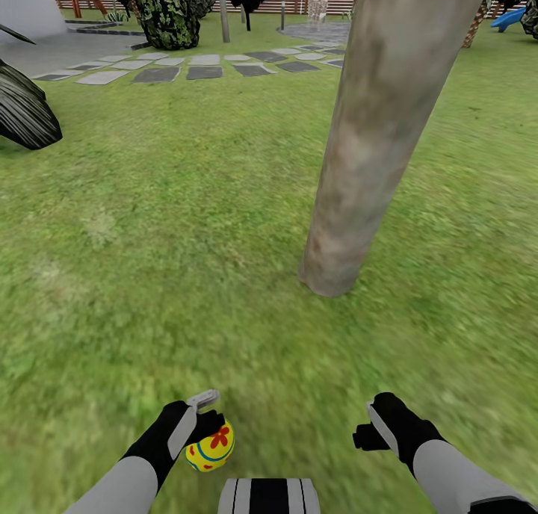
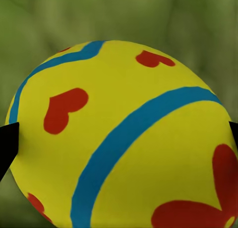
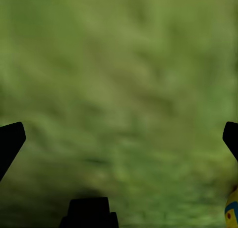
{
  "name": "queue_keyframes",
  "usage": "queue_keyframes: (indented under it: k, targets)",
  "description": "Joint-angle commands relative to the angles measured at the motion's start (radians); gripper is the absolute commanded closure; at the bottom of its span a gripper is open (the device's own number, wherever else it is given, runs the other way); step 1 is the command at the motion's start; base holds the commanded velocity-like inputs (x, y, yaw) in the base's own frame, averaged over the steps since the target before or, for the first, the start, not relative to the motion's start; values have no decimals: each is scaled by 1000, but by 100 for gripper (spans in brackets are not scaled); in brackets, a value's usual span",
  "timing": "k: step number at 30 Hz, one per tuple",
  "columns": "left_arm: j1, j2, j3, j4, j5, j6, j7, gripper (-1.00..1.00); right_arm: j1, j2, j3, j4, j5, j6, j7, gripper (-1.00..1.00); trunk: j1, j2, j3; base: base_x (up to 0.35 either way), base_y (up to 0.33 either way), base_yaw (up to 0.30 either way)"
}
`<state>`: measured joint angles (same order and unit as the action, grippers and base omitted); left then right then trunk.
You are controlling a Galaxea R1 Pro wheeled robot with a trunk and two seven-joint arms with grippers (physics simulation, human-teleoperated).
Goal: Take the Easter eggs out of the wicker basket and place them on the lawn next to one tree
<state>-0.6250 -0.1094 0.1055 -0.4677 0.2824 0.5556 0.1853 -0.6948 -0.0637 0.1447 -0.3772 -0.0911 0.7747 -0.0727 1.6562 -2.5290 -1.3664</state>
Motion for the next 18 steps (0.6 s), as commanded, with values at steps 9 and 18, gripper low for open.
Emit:
queue_keyframes:
  k: [9,18]
  targets:
    - [1,-9,2,46,26,3,6,-100,0,-1,7,-1,-12,5,-7,-100,0,0,-1,0,0,0]
    - [1,-14,2,50,26,2,6,-100,0,1,7,-1,-12,5,-7,-100,0,0,-1,0,0,0]
